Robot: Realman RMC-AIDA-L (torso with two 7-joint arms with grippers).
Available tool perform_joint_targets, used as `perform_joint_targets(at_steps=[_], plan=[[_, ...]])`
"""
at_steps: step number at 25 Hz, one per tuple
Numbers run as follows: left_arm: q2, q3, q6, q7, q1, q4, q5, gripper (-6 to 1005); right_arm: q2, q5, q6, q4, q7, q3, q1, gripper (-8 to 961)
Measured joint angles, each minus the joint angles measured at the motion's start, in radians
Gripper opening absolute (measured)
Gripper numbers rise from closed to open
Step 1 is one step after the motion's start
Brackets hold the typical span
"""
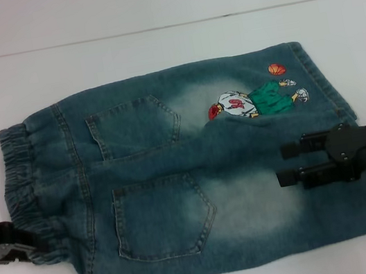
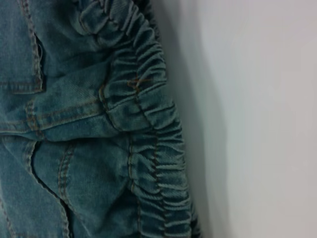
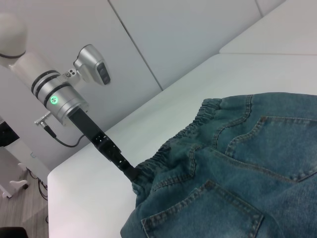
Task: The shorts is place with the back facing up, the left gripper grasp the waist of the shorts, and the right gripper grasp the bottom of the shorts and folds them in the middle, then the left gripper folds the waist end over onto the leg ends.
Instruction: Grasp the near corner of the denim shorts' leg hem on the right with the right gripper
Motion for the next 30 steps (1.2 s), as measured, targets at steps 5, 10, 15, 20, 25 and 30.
perform_joint_targets(at_steps=[5,10,15,20,25,30], plan=[[-0.004,0.001,-0.012,0.001,-0.002,-0.004,0.0,332,0.0,0.002,-0.005,0.0,0.0,0.0,0.0,796],[-0.005,-0.003,-0.017,0.002,-0.004,-0.004,-0.001,111,-0.007,0.006,-0.015,-0.008,0.027,0.003,0.001,796],[-0.006,-0.003,-0.018,0.002,-0.007,0.001,-0.008,54,-0.046,-0.005,-0.035,-0.078,0.206,-0.003,0.013,795],[-0.005,-0.002,-0.018,0.011,-0.015,0.002,-0.024,45,-0.127,-0.086,-0.151,-0.187,0.328,-0.007,0.022,795],[-0.006,-0.003,-0.03,0.011,-0.021,-0.005,-0.026,47,-0.178,-0.214,-0.246,-0.2,0.342,-0.007,0.04,794],[-0.01,-0.003,-0.036,0.006,-0.021,-0.007,-0.048,49,-0.178,-0.397,-0.263,-0.23,0.345,-0.008,0.069,794]])
